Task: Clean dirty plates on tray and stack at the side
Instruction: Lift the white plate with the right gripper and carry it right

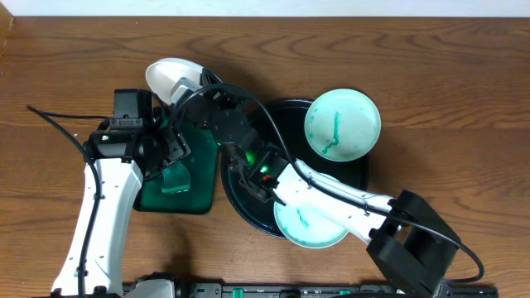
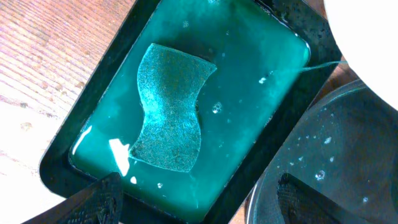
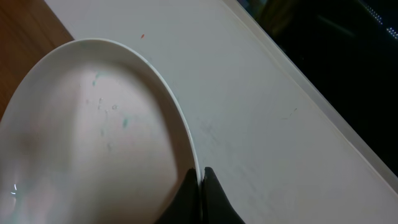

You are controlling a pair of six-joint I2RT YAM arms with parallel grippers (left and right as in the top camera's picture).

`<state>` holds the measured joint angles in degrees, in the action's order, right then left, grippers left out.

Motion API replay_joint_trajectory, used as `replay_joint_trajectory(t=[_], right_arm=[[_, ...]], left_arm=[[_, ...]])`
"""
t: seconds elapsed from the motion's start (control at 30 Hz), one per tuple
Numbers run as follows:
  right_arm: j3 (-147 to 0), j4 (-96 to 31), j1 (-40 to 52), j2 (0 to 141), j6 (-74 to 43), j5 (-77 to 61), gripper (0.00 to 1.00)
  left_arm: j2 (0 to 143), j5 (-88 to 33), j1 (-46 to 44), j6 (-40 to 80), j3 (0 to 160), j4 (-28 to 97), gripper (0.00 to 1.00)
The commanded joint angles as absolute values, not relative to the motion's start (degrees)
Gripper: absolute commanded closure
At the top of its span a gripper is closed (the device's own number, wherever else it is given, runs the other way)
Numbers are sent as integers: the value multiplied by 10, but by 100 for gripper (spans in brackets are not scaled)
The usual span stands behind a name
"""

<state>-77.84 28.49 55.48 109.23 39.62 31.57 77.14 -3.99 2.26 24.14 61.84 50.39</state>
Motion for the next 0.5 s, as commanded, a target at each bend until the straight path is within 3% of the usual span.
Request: replay_joint_trajectory(t=[0.0,0.17,0.3,0.37,0.47], right_arm=[[-786,289,563,1071,399,322,99],[-786,269,553,1071,318,334,99],[-786,177,515,1072,80,330,99],[-786,86,473,1061,-151,239,99],[-786,56,427,1040,-218,80,99]], left_arm=[[771,-39,26,240,628,506,20],[771,-39,26,240,628,506,20],[771,-39,26,240,628,506,20],[771,-39,26,240,628,506,20],[771,-39,26,240,628,506,20]])
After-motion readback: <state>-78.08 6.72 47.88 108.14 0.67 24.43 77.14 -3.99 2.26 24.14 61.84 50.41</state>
